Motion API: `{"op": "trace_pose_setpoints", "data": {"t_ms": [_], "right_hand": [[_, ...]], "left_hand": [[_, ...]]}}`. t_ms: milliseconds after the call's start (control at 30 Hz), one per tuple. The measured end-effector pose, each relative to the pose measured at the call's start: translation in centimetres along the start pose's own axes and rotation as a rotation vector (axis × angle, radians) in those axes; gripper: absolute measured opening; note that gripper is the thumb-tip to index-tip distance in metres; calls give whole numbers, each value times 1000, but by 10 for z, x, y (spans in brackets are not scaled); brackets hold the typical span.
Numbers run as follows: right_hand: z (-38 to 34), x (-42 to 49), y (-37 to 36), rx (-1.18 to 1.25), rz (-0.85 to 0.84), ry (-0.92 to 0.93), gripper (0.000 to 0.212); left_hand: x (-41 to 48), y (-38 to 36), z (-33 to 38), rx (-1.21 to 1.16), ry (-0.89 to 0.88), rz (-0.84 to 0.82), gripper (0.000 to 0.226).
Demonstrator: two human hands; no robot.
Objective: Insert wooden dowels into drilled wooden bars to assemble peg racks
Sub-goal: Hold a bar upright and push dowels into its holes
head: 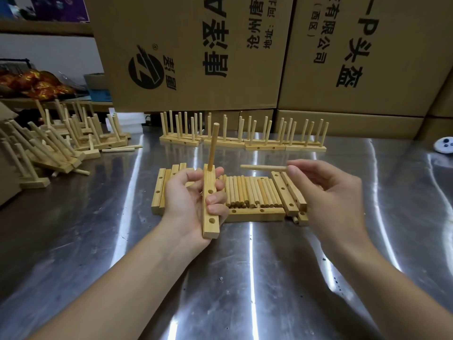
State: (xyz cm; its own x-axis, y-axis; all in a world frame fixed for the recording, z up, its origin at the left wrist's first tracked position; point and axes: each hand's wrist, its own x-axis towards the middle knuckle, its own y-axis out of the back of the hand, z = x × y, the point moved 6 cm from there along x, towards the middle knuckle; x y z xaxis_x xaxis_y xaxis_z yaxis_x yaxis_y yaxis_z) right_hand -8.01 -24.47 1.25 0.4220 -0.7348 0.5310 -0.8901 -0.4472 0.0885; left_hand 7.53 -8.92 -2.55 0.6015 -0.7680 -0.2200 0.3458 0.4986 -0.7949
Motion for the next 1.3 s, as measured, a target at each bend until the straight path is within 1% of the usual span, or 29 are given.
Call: {"op": "trace_pose_setpoints", "data": {"t_ms": [67,133,200,300,433,500,667,800,900,1000,1100,1200,1267,1300], "right_hand": [[6,-3,-3,148,-36,-112,9],[7,-4,-6,205,-66,-152,11],[6,-5,-8,241,-93,-164,13],[5,-6,-9,266,-122,-150,15],[4,-5,-8,272,-131,-108,18],[2,-4,-7,291,-128,-87,21],[-4,-2,-5,359,-134,-29,31],[-5,-3,-6,397,-135,-13,31],[-5,-2,-6,395,-138,-2,31],[-9,-4,-5,305,-163,34,29],[-18,-11,-14,38,-269,152,22],[-19,-23,-27,-196,-357,223,19],[-19,-28,-33,-262,-379,234,18],[-20,-29,-34,-261,-384,233,17]], "left_hand": [[-1,-2,2,34,-24,-31,44],[-1,-3,2,83,-39,-38,42],[-1,-4,2,125,-46,-42,36],[0,-4,3,148,-76,-41,38],[1,-6,6,134,-115,-54,63],[1,-6,6,133,-116,-64,68],[1,-7,2,105,-52,-104,67],[2,-8,-3,83,-2,-133,69],[2,-6,-4,118,-16,-119,71],[4,-3,-2,162,-73,-84,71],[4,-2,2,299,-139,-61,64],[2,-4,-1,398,-154,-93,62],[0,-7,-1,395,-161,-114,60],[0,-9,-1,377,-157,-118,53]]}}
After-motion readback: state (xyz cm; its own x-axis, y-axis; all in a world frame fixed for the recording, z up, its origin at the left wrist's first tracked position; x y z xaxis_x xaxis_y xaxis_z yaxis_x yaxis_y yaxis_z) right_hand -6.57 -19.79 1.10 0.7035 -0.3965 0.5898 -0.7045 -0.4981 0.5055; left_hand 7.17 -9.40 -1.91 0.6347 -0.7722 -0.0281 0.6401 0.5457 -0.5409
